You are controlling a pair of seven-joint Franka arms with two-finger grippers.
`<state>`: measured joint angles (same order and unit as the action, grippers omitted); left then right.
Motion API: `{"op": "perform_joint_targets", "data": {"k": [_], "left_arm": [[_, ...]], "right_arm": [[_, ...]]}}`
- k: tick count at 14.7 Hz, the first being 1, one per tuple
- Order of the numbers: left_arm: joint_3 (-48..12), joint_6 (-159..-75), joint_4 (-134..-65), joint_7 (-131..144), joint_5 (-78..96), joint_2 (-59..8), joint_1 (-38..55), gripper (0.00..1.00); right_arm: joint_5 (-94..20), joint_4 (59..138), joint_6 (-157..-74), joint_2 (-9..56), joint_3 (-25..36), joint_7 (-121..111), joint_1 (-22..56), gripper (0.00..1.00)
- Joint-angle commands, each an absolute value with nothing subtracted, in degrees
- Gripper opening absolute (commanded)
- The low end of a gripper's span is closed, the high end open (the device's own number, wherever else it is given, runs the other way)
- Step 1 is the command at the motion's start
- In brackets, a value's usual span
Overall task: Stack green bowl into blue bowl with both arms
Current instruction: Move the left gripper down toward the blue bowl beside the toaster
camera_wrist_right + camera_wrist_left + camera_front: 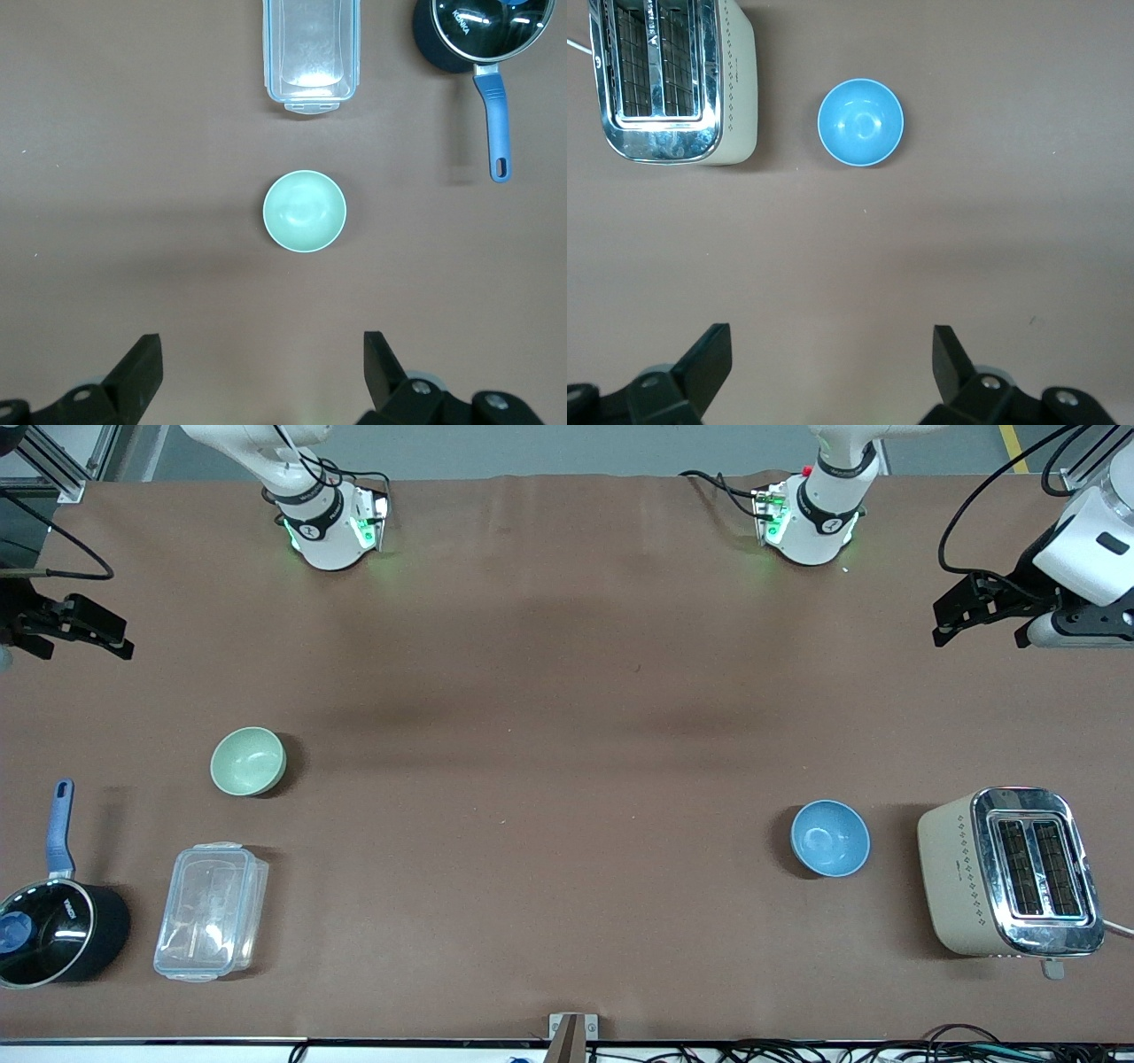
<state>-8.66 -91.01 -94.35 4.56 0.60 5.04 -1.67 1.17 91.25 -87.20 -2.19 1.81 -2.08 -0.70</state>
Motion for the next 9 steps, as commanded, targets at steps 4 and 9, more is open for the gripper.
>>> {"op": "perform_joint_targets", "data": {"k": [4, 9], "left_arm": [[-8.9, -90.1, -90.4, 3.3, -2.1, 1.8, -2.1, 1.00], [-8.8, -91.8, -89.8, 3.3, -2.2, -7.5, -2.1, 1.00]], "right_arm": [[0.8, 90.8, -87.4, -2.6, 1.5, -2.2, -1.2, 1.00], [-1.8, 91.1, -87.3, -2.6, 1.7, -2.4, -1.7, 1.00]]}}
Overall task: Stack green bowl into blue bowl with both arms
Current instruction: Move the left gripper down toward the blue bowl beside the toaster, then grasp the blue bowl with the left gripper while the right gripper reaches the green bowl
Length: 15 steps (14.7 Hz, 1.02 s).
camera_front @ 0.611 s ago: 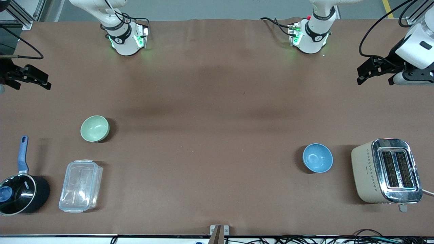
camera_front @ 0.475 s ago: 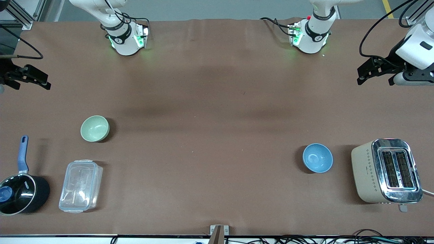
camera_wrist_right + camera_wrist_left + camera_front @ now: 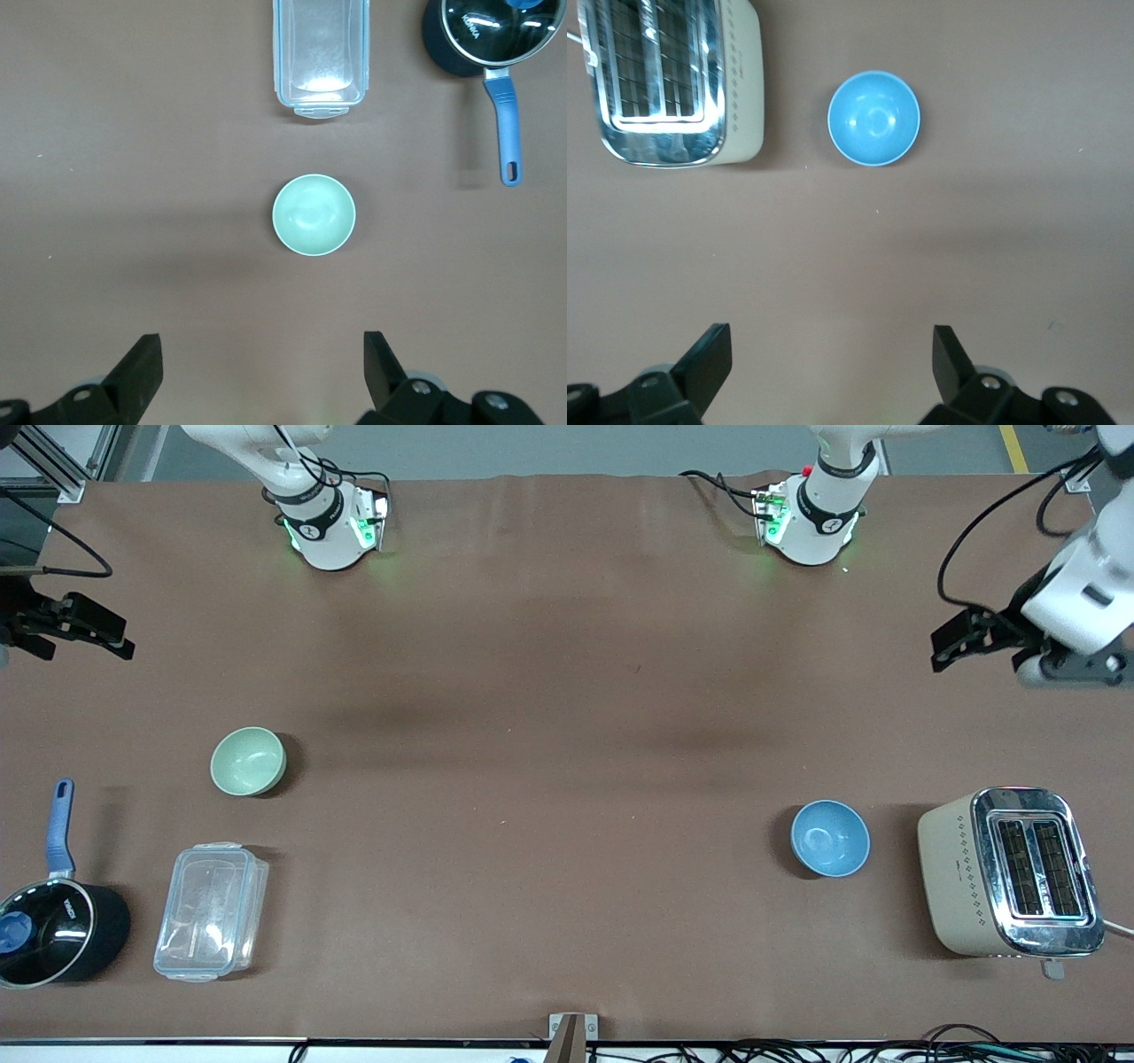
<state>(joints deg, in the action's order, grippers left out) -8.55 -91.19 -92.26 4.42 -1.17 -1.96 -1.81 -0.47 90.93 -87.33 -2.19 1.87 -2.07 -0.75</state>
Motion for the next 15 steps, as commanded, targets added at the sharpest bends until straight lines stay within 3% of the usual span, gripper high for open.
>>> {"op": "perform_joint_targets", "data": {"k": [1, 5, 10, 12, 15], "left_arm": [[-8.8, -93.8, -90.3, 3.3, -2.1, -9.6, -2.2, 1.00], [-8.6, -101.9, -91.7, 3.2, -2.2, -17.5, -2.3, 1.00], [-8.4, -120.9, -99.2, 3.2, -4.9, -23.5, -3.5, 1.00], [-8.4, -126.0, -100.1, 3.5, -6.2, -26.4, -4.1, 0.90], [-8.4, -131.7, -100.1, 3.6, -6.2, -31.0, -4.7, 0.79]], "right_arm": [[-1.8, 91.3, -87.4, -2.6, 1.7, -2.4, -2.0, 1.00], [-2.3, 95.5, -89.5, -2.5, 1.6, -3.2, -6.1, 1.00], [-5.3, 110.6, -105.2, -2.0, 1.7, -9.2, -11.7, 1.00], [-5.4, 114.7, -111.4, 1.2, 1.7, -11.3, -12.7, 1.00], [-5.4, 114.8, -116.3, 8.5, 1.7, -11.9, -14.0, 1.00]]}}
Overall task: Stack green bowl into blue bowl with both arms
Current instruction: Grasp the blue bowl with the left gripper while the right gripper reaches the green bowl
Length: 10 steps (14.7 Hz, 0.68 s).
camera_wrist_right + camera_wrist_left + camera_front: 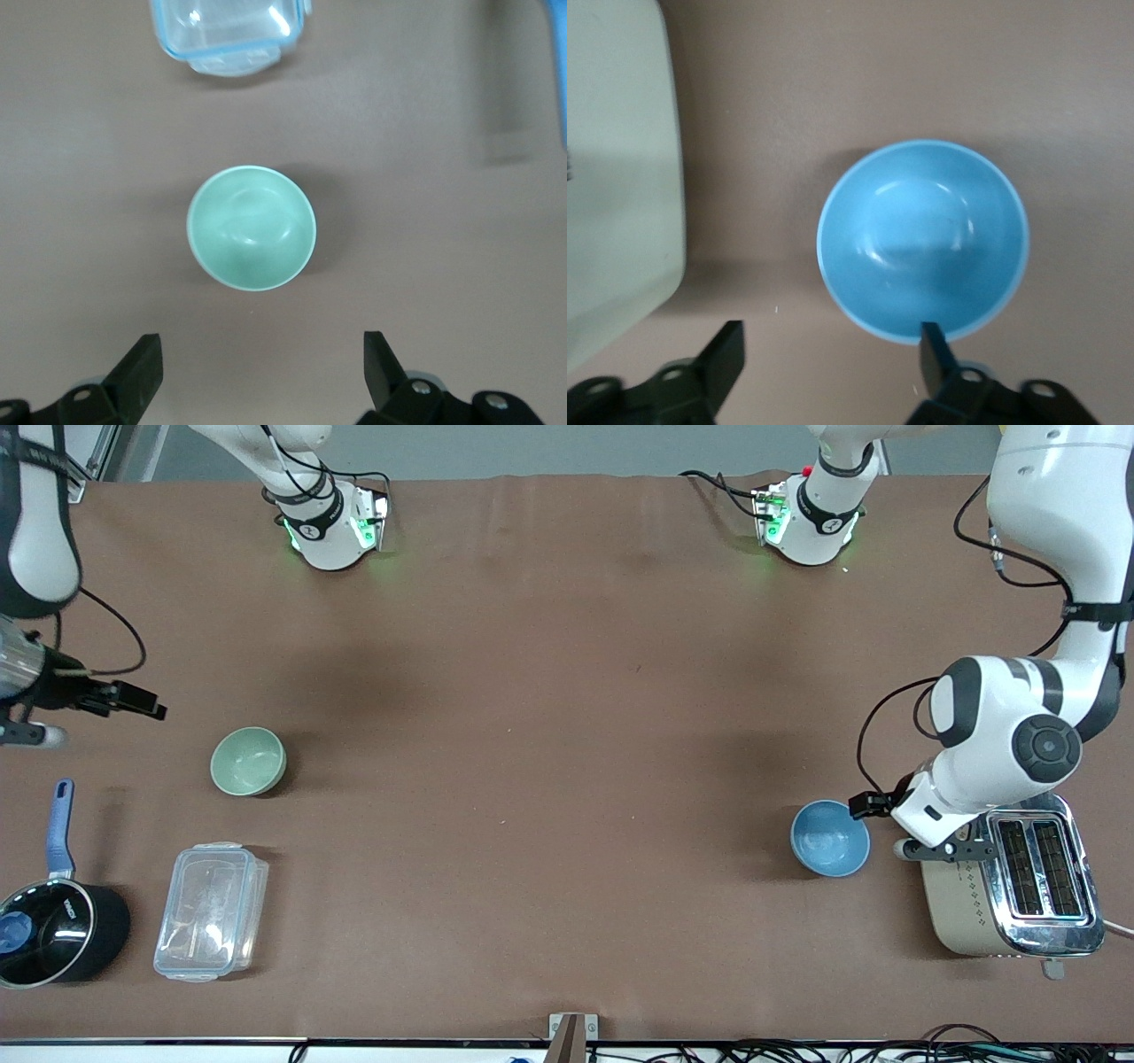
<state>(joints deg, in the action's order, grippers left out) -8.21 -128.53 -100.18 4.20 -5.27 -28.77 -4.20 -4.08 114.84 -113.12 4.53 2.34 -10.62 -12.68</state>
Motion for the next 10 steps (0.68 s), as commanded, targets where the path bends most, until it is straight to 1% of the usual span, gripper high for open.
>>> {"op": "perform_joint_targets", "data": {"k": [1, 4, 5, 6, 7, 9, 10], "left_arm": [[-8.4, -133.3, -100.1, 3.6, -6.2, -32.2, -4.8, 0.76], [-8.3, -136.4, -99.9, 3.6, -6.3, -34.9, -5.7, 0.63], [-8.3, -137.0, -99.8, 3.6, -6.3, -35.4, -5.7, 0.56], [-8.3, -137.1, -99.8, 3.6, -6.5, -35.7, -5.7, 0.49], [-8.3, -137.1, -99.7, 3.6, -6.5, -36.0, -5.5, 0.39], [-8.4, -137.2, -99.6, 3.8, -6.5, -36.3, -5.4, 0.17], [-8.5, -137.2, -99.5, 4.1, -6.5, -36.3, -5.3, 0.09]], "right_arm": [[-5.4, 114.8, -117.4, 10.7, 1.7, -12.9, -14.5, 1.00], [-5.6, 114.7, -120.0, 16.7, 1.6, -14.6, -16.3, 0.97], [-5.6, 114.6, -121.3, 18.7, 1.6, -15.4, -17.1, 0.97], [-5.8, 114.6, -122.0, 20.5, 1.4, -16.7, -17.7, 0.95], [-6.2, 114.6, -122.8, 22.0, 1.4, -17.0, -17.7, 0.93], [-8.3, 114.6, -123.1, 23.0, 1.2, -17.2, -17.4, 0.93], [-8.5, 114.6, -123.2, 23.5, 1.2, -17.2, -17.2, 0.92]]}}
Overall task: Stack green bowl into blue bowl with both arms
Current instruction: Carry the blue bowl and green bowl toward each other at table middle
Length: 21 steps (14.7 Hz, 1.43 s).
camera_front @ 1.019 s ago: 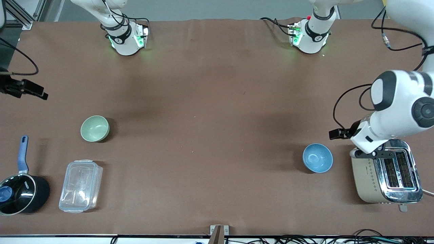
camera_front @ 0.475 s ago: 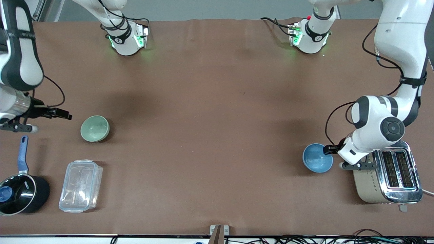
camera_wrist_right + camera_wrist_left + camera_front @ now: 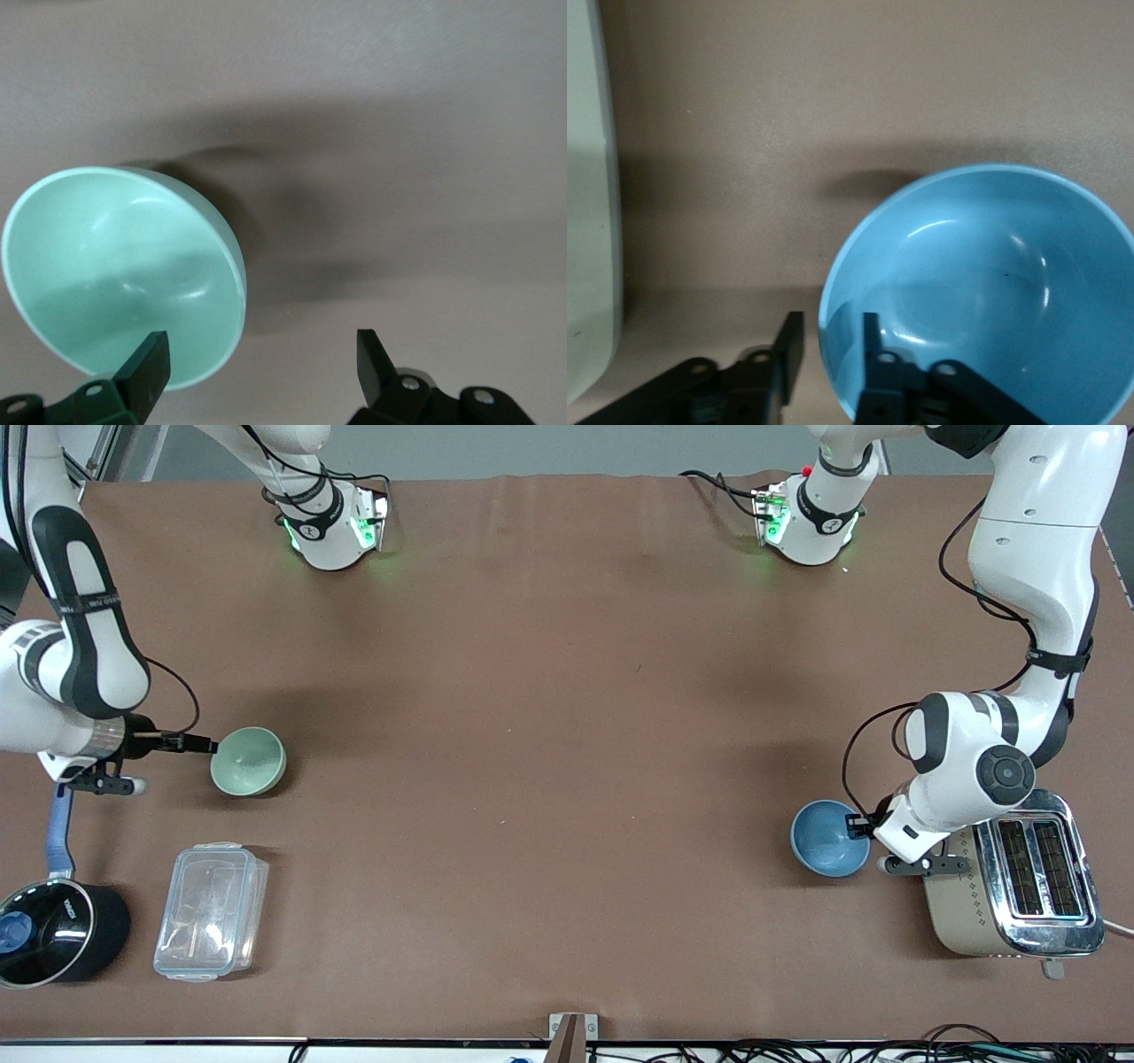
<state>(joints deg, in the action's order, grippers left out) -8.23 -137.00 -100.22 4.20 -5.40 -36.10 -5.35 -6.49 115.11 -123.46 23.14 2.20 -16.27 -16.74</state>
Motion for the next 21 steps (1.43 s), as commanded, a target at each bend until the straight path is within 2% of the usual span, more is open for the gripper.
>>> {"op": "perform_joint_targets", "data": {"k": [1, 2, 4, 9, 10, 11, 13, 15, 19, 21], "left_arm": [[-8.5, -137.1, -99.5, 4.3, -6.4, -36.3, -5.0, 0.02], [-8.7, -137.1, -99.5, 4.4, -6.0, -36.3, -4.8, 0.01], [-9.5, -136.9, -99.5, 5.2, -5.8, -35.8, -4.5, 0.00], [-21.6, -131.6, -98.9, 20.5, -5.7, -32.9, -4.0, 0.00], [-23.6, -131.5, -98.8, 25.5, -5.8, -33.0, -3.5, 0.00], [-25.2, -131.5, -98.7, 30.5, -6.1, -33.1, -1.8, 0.00], [-25.6, -131.5, -97.3, 38.4, -6.4, -33.8, 4.2, 0.00], [-25.3, -131.5, -94.1, 46.4, -6.5, -36.1, 10.7, 0.00], [-25.0, -131.9, -89.2, 56.3, -6.6, -40.3, 19.1, 0.00], [-24.1, -132.1, -86.1, 59.7, -6.5, -43.1, 23.2, 0.00]], "right_arm": [[-8.6, 114.5, -123.3, 24.2, 1.1, -17.2, -17.2, 0.87], [-8.7, 114.3, -123.6, 24.8, 1.0, -17.5, -17.1, 0.80], [-9.3, 114.3, -124.1, 25.2, 1.0, -18.5, -17.1, 0.58], [-13.4, 113.1, -125.8, 28.1, 1.0, -20.8, -16.9, 0.21], [-13.4, 112.9, -125.8, 28.3, 1.0, -20.8, -16.9, 0.12], [-13.4, 112.8, -125.7, 28.2, 1.0, -20.8, -16.7, 0.07], [-13.4, 112.1, -125.0, 28.0, 1.0, -20.8, -16.5, 0.02], [-13.4, 111.4, -123.0, 26.9, 1.0, -20.4, -15.7, 0.01], [-12.9, 105.3, -110.1, 20.8, 1.1, -15.6, -13.7, 0.01], [-13.1, 104.7, -107.7, 17.4, 0.9, -15.2, -11.8, 0.01]]}}
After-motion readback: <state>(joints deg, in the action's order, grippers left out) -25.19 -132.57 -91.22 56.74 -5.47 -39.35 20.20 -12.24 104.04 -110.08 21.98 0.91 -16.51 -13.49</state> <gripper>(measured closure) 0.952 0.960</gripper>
